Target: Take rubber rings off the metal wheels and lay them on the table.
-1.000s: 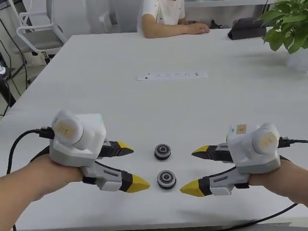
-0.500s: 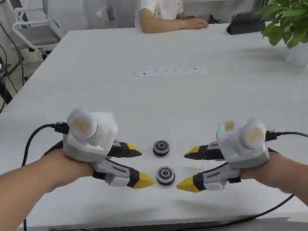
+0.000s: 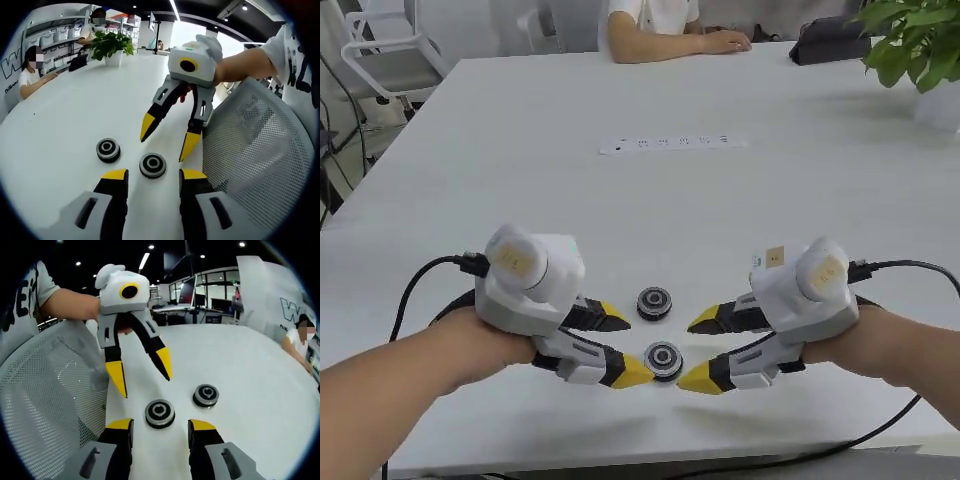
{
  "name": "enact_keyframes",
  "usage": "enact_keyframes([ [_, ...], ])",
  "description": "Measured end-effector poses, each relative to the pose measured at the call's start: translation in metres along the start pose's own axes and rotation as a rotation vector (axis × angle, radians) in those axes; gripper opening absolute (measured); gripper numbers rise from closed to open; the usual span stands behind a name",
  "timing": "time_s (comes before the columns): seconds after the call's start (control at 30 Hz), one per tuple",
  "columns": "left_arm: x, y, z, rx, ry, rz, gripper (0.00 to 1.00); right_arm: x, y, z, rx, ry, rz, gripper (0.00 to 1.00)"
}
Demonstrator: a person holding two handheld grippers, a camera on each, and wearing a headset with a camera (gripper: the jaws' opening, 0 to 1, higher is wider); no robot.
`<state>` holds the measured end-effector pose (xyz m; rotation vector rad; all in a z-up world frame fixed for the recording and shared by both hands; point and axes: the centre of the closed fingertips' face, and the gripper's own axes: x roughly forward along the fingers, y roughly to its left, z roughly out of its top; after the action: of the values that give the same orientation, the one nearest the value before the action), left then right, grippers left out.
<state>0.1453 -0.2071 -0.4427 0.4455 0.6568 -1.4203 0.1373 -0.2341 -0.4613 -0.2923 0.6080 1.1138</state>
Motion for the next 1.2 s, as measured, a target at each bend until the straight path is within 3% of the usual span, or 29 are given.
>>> enact_keyframes([
  [0.27,0.008,-0.001,0.005,0.000,-0.003,-0.014,0.32,0.004,-0.002,-0.001,0.008,0.007,0.008,0.40],
  [0.4,0.013,-0.003,0.003,0.017,0.012,-0.023,0.23,0.004,-0.002,-0.002,0.014,0.008,0.011,0.40],
  [0.63,0.019,-0.002,0.001,0.022,0.020,-0.018,0.20,0.004,-0.002,-0.009,0.010,0.029,0.016,0.39],
  [0.73,0.022,-0.002,0.000,0.046,0.029,-0.010,0.15,0.004,-0.002,-0.010,0.011,0.028,0.017,0.39],
  [1.2,0.028,-0.002,0.000,0.113,0.030,0.021,0.09,0.005,-0.004,-0.011,0.029,0.026,0.018,0.38],
])
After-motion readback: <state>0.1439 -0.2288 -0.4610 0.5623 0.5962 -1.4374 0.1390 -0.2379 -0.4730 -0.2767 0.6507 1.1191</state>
